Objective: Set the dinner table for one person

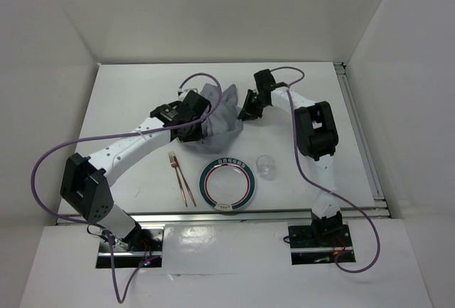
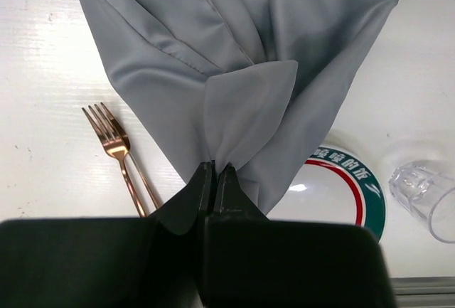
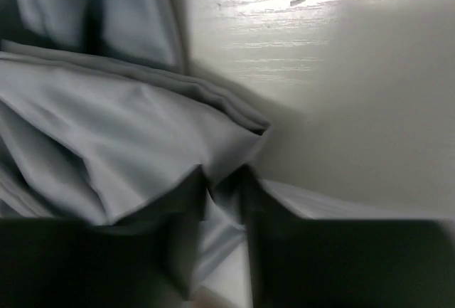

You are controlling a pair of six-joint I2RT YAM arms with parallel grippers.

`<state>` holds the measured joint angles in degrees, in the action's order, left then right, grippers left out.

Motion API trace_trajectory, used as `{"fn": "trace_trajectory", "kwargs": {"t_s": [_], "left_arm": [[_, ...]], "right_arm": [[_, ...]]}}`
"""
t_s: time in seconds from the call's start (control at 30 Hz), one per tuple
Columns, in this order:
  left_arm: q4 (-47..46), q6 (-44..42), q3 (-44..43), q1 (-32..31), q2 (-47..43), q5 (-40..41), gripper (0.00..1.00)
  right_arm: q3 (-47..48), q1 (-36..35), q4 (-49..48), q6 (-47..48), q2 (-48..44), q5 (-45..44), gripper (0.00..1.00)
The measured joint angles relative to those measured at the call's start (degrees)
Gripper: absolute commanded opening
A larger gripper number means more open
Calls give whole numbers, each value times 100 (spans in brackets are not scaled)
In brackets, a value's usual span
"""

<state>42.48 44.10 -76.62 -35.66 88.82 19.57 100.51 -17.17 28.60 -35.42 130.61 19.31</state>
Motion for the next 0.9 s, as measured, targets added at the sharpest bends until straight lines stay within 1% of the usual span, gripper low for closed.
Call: {"fn": "trace_trajectory", "kwargs": {"t_s": [0.03, 0.07, 0.2, 0.27, 0.3, 0.37, 0.47, 0.5, 0.57, 0.6, 0.63, 0.7, 0.73, 0.77, 0.83, 0.87, 0.9], "left_arm": [[2, -11, 0, 20, 0, 13, 0], [24, -22, -11, 52, 0, 15, 0], [90, -116, -240, 310, 13, -13, 0], [76, -260, -511, 553, 76, -85, 0], [103, -363, -750, 710, 166, -144, 0], [129, -520, -1508, 1075, 529, -328, 0], [229, -758, -3154, 1661, 1360, -621, 0], [247, -817, -3766, 1851, 1624, -730, 0], [192, -909, -4496, 2149, 1832, -927, 0], [149, -920, -4664, 2304, 1812, -1016, 0], [-9, -905, -4686, 2446, 1685, -1211, 0], [-424, -870, -4197, 2581, 1196, -1462, 0], [-750, -815, -3595, 2608, 765, -1508, 0], [-868, -787, -3097, 2621, 378, -1552, 0], [-1399, -730, -1722, 2616, -555, -1600, 0], [-1596, -658, -1012, 2588, -1019, -1635, 0], [-1740, -614, -382, 2544, -1416, -1670, 12]], "right_arm": [[9, -46, -4, -22, 26, -96, 10], [9, -90, 4, -68, 66, -142, 0], [420, -131, 168, -125, 221, -380, 0], [938, -98, 345, -118, 391, -437, 0], [1340, -59, 459, -118, 496, -433, 0], [2243, 63, 560, -118, 678, -361, 0], [3320, 363, 439, -175, 645, -188, 0], [3434, 472, 291, -203, 520, -140, 0], [3303, 686, 74, -256, 17, -68, 0], [3101, 804, -26, -280, -313, -44, 0], [2702, 905, -236, -323, -772, 20, 0], [1784, 927, -501, -358, -1733, 39, 0], [1189, 898, -796, -354, -2253, 0, 0], [614, 868, -960, -365, -2769, -42, 0], [-614, 780, -1425, -350, -3700, -116, 0], [-1390, 737, -1652, -352, -4251, -155, 0], [-2094, 695, -1759, -354, -4704, -197, 0]]}}
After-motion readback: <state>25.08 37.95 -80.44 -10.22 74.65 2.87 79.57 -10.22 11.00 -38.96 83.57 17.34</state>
